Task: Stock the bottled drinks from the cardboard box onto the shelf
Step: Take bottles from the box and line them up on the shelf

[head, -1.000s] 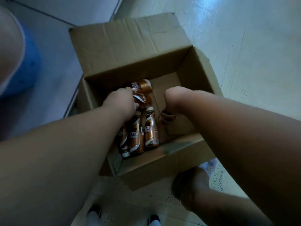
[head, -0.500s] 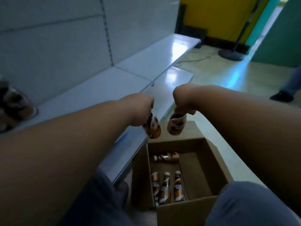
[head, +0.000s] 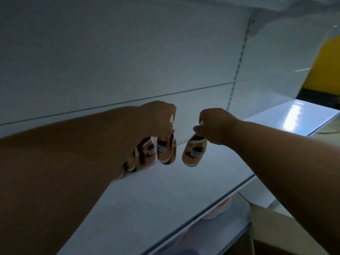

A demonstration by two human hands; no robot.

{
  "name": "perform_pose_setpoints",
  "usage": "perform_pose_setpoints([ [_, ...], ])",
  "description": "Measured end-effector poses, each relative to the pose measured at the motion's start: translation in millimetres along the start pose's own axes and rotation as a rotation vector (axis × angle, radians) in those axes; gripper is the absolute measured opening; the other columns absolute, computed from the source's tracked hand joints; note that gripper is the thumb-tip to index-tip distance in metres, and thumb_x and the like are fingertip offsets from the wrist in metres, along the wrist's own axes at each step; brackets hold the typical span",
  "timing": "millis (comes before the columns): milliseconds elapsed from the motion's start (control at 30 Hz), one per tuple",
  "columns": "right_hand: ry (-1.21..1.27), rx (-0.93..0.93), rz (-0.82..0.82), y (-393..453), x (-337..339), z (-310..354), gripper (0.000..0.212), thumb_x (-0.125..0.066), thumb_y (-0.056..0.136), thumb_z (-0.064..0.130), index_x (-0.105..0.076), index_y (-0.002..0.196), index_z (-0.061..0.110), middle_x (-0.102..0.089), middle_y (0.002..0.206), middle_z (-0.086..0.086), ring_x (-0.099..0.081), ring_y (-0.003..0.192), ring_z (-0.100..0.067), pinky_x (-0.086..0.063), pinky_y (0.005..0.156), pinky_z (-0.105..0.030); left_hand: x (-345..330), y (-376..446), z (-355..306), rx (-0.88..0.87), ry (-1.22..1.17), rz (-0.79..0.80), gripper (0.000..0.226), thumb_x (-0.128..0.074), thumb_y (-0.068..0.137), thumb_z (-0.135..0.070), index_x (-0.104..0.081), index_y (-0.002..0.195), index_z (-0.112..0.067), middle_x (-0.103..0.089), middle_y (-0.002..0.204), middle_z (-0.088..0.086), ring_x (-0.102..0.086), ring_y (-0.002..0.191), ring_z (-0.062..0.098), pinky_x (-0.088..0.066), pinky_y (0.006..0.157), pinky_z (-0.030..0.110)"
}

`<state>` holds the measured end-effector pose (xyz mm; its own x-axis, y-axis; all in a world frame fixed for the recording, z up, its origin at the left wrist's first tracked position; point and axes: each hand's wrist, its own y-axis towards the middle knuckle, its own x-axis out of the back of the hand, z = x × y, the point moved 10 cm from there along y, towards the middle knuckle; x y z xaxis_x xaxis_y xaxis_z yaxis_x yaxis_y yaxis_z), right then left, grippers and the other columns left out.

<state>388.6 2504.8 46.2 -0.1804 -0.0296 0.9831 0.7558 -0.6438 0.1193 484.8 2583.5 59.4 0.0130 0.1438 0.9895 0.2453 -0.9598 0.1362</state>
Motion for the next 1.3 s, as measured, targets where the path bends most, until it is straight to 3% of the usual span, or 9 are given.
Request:
perform_pose_setpoints([
  [100, 0.062, -0.028, -0.063, 40.9, -18.8, 9.2, 0.022, -0.057, 0.092, 0.034, -0.055, 0.095, 0.012, -0.052, 0.081, -0.002, -0.052, 0.079, -0.02, -0.039, 0.063, -0.029, -19.7, 21.1, 26.6, 0.012, 0.005, 0.018, 0.023, -0.066, 0.082, -0.027, -0.058, 0.101, -0.017, -0.056, 0.094, -0.003, -0.052, 0.089, 0.017, -0.039, 0.072, 0.029],
  [400, 0.129, -0.106, -0.091, 108.2, -70.1, 8.5, 0.033, -0.055, 0.092, 0.038, -0.057, 0.108, 0.009, -0.057, 0.099, -0.008, -0.058, 0.101, -0.026, -0.04, 0.073, -0.03, -53.5, 60.6, 47.5, 0.042, 0.046, -0.023, 0.02, -0.066, 0.084, -0.029, -0.051, 0.091, -0.017, -0.05, 0.083, -0.001, -0.051, 0.079, 0.019, -0.038, 0.067, 0.031],
  [533, 0.239, -0.116, -0.027, 123.8, -84.0, 9.9, 0.031, -0.057, 0.091, 0.04, -0.058, 0.1, 0.009, -0.054, 0.087, -0.005, -0.057, 0.086, -0.023, -0.041, 0.067, -0.03, -66.8, 67.1, 54.4, 0.123, 0.102, 0.019, 0.012, -0.06, 0.088, -0.025, -0.051, 0.092, -0.02, -0.044, 0.078, -0.001, -0.048, 0.08, 0.021, -0.039, 0.071, 0.034],
  [667, 0.416, -0.125, 0.034, 132.4, -87.7, 10.2, 0.033, -0.06, 0.09, 0.033, -0.06, 0.108, 0.005, -0.064, 0.096, -0.009, -0.063, 0.088, -0.025, -0.055, 0.078, -0.038, -63.7, 66.3, 52.1, 0.148, 0.167, -0.084, 0.014, -0.057, 0.088, -0.022, -0.062, 0.098, -0.013, -0.062, 0.092, 0.007, -0.053, 0.08, 0.023, -0.041, 0.069, 0.034],
  [733, 0.484, -0.121, 0.022, 123.0, -83.0, 8.5, 0.033, -0.062, 0.089, 0.03, -0.057, 0.115, 0.01, -0.063, 0.101, -0.009, -0.064, 0.093, -0.028, -0.056, 0.078, -0.037, -62.3, 60.4, 49.3, 0.158, 0.181, -0.116, 0.017, -0.058, 0.088, -0.02, -0.059, 0.103, -0.012, -0.06, 0.103, 0.009, -0.055, 0.093, 0.026, -0.042, 0.076, 0.035],
  [833, 0.267, -0.038, -0.038, 93.7, -62.1, 2.8, 0.049, -0.066, 0.088, 0.031, -0.047, 0.131, 0.017, -0.056, 0.12, -0.008, -0.057, 0.108, -0.026, -0.048, 0.085, -0.031, -65.5, 44.4, 34.2, 0.147, 0.267, -0.12, 0.032, -0.057, 0.085, -0.024, -0.05, 0.113, -0.013, -0.052, 0.115, 0.009, -0.048, 0.106, 0.026, -0.041, 0.089, 0.036],
  [1000, -0.083, 0.015, -0.158, 11.9, -5.8, -30.8, 0.049, -0.062, 0.088, 0.032, -0.045, 0.131, 0.016, -0.053, 0.125, -0.009, -0.052, 0.112, -0.029, -0.047, 0.094, -0.046, -53.4, 10.0, -46.2, -0.038, 0.245, -0.254, 0.033, -0.052, 0.087, -0.023, -0.05, 0.118, -0.014, -0.055, 0.115, 0.008, -0.051, 0.1, 0.025, -0.045, 0.083, 0.036],
  [1133, -0.267, -0.072, -0.159, -80.2, 13.6, -83.6, 0.042, -0.059, 0.088, 0.029, -0.047, 0.126, 0.016, -0.055, 0.118, -0.009, -0.052, 0.104, -0.028, -0.045, 0.084, -0.04, -80.9, -11.0, -149.3, -0.179, 0.008, -0.109, 0.042, -0.058, 0.086, -0.02, -0.048, 0.127, -0.015, -0.054, 0.121, 0.006, -0.051, 0.107, 0.024, -0.045, 0.088, 0.036],
  [1300, -0.322, -0.324, 0.006, -216.6, -27.7, -182.0, 0.036, -0.06, 0.086, 0.027, -0.048, 0.119, 0.016, -0.053, 0.117, -0.01, -0.051, 0.105, -0.031, -0.043, 0.081, -0.04, -145.4, -46.4, -289.2, -0.35, -0.144, 0.06, 0.042, -0.064, 0.08, -0.021, -0.053, 0.12, -0.019, -0.056, 0.116, 0.005, -0.053, 0.105, 0.025, -0.046, 0.085, 0.036],
])
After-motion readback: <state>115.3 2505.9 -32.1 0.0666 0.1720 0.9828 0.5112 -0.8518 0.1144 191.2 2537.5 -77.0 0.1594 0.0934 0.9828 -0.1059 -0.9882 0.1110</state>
